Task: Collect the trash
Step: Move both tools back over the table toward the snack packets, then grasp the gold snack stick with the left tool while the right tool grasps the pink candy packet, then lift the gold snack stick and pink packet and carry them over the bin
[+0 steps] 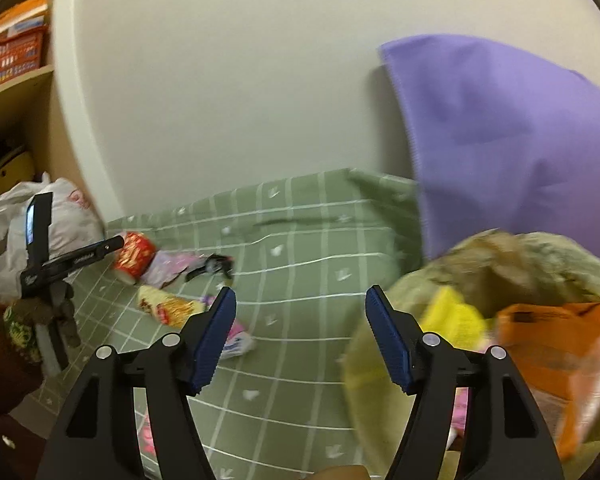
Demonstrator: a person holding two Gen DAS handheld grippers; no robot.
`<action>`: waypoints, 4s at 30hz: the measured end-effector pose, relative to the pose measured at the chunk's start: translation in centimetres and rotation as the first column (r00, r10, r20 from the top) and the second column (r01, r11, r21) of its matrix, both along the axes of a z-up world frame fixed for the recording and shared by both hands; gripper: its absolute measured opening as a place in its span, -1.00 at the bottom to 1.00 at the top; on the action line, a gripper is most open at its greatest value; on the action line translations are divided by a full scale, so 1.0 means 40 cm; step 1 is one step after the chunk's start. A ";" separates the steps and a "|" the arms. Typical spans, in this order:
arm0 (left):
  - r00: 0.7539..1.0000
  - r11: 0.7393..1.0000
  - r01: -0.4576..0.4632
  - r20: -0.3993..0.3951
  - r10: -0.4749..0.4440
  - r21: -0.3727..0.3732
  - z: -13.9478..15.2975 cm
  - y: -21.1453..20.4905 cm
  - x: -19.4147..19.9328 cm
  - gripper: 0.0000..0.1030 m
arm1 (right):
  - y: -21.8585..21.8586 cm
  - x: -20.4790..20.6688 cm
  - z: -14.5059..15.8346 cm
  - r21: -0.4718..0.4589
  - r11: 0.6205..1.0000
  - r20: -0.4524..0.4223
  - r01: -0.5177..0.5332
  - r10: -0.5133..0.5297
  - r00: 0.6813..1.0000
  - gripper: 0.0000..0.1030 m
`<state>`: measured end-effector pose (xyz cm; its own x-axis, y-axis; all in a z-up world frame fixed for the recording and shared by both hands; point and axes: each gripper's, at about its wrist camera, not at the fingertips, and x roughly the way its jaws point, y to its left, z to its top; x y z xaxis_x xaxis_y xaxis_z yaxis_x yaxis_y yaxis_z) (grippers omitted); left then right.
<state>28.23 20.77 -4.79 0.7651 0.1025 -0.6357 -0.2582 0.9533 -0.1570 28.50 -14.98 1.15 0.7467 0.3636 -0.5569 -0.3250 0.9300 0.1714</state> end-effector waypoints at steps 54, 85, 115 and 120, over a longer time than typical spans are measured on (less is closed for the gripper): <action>0.812 0.848 0.522 -0.253 -0.527 -0.092 -0.127 -0.222 -0.052 0.16 | 0.255 0.144 -0.305 -0.086 0.937 -0.299 -0.340 0.301 0.905 -0.65; 0.874 0.882 0.459 -0.126 -0.470 -0.105 0.052 -0.214 -0.030 -0.49 | 0.131 0.008 -0.156 -0.103 0.985 -0.190 -0.139 0.118 0.975 -0.74; 0.856 0.862 0.487 -0.118 -0.503 -0.145 0.030 -0.213 0.002 -0.48 | 0.087 -0.021 -0.282 -0.095 0.993 -0.285 -0.073 0.043 0.958 0.12; 0.867 0.870 0.473 -0.104 -0.487 -0.139 0.032 -0.196 0.008 -0.48 | 0.080 -0.031 -0.266 -0.068 0.993 -0.247 -0.092 0.072 0.966 0.12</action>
<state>28.55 12.92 -3.50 0.6113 -0.3291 -0.7197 0.2018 0.9442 -0.2604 27.26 -11.78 -9.48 0.5539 0.3659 -0.7479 -0.3584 0.9156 0.1824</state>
